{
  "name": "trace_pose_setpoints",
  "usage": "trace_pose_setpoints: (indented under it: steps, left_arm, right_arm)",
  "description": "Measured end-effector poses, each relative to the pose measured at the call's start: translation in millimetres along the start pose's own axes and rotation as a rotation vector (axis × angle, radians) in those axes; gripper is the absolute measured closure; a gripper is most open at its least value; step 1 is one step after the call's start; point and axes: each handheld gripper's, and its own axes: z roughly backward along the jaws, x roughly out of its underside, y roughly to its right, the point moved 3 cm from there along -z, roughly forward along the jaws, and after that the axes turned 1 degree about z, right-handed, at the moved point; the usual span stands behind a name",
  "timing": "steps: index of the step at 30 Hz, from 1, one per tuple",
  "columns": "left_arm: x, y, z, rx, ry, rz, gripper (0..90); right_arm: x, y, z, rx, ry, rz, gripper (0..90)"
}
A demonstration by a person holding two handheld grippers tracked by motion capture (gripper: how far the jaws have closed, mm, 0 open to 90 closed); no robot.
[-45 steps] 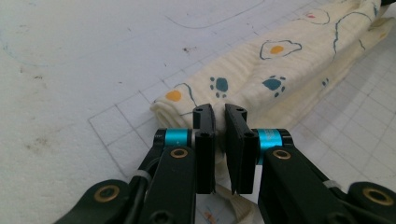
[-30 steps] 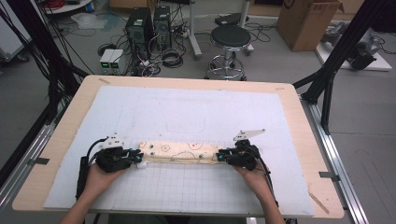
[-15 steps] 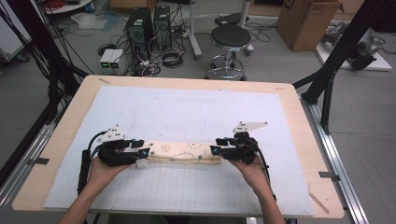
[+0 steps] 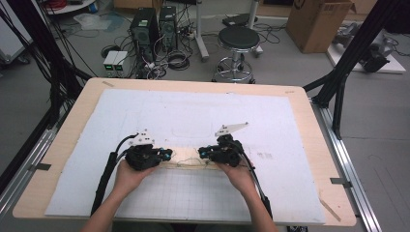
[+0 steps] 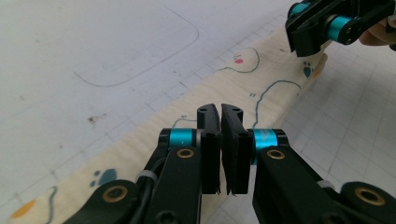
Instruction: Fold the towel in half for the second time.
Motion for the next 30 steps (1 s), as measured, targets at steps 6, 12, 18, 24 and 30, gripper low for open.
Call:
trace_pose_setpoints:
  steps: [6,12,18,24,30]
  left_arm:
    - [7.0,1.7,-12.6,-0.018,-0.086,-0.044,85.6]
    - [13.0,-3.9,-11.7,-0.056,-0.138,-0.062,85.5]
    - [18.8,-12.9,-2.7,-0.08,-0.152,-0.044,84.2]
    - [24.5,-19.7,5.9,-0.088,-0.138,-0.027,83.6]
    - [30.3,-28.4,18.0,-0.111,-0.112,-0.021,82.8]
  right_arm:
    - [4.6,-3.5,-19.2,-0.002,-0.07,0.015,83.7]
    - [16.8,1.2,-25.4,0.051,-0.155,0.032,83.9]
    - [23.4,4.5,-18.3,0.075,-0.161,0.042,83.6]
    - [30.6,10.6,-6.6,0.094,-0.152,0.05,82.5]
    - [41.6,21.0,11.7,0.123,-0.135,0.035,80.9]
